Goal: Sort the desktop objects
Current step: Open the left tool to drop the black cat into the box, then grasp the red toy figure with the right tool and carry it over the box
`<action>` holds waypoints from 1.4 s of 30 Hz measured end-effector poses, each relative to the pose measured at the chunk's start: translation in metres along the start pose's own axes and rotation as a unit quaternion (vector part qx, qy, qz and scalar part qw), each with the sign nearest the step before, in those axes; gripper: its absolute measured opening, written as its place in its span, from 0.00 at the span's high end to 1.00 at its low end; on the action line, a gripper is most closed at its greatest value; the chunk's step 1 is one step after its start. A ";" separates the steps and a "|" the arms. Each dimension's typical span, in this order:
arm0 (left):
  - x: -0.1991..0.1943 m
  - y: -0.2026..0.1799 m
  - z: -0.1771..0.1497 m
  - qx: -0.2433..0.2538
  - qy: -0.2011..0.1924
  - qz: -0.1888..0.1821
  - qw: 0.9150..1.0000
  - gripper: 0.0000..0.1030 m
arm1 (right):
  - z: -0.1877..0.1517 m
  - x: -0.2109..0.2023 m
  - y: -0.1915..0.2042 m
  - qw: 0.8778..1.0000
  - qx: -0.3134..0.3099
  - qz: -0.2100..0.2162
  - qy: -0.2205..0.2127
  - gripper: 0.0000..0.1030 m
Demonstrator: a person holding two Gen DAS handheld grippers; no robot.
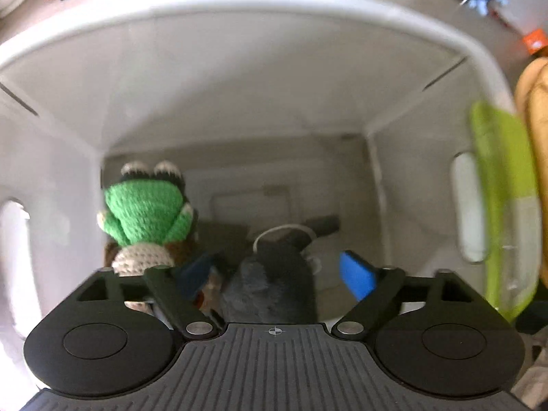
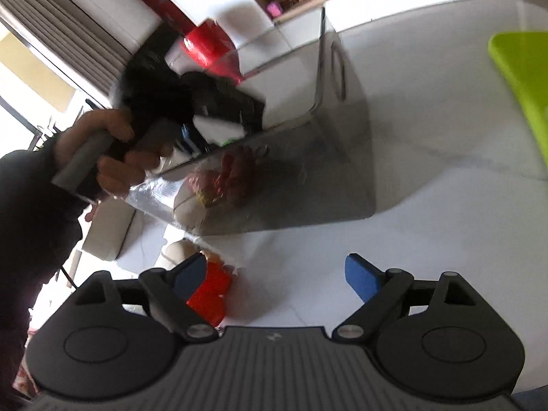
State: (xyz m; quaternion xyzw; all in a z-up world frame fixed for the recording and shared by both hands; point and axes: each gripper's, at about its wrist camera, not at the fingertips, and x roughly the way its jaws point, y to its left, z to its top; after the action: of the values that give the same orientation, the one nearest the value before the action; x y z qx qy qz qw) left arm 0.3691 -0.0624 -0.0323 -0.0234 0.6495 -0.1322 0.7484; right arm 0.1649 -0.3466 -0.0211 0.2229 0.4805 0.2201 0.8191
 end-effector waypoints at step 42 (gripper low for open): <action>-0.029 0.152 -0.199 -0.013 -0.027 -0.094 0.995 0.05 | 0.117 -0.063 0.171 0.983 -0.117 -0.141 -0.005 0.54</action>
State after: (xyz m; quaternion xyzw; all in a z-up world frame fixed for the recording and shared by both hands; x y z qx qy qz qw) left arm 0.1968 0.1184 -0.0668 -0.0977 0.6257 -0.1925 0.7496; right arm 0.2152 -0.2637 0.1722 0.0570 0.4741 0.1558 0.8647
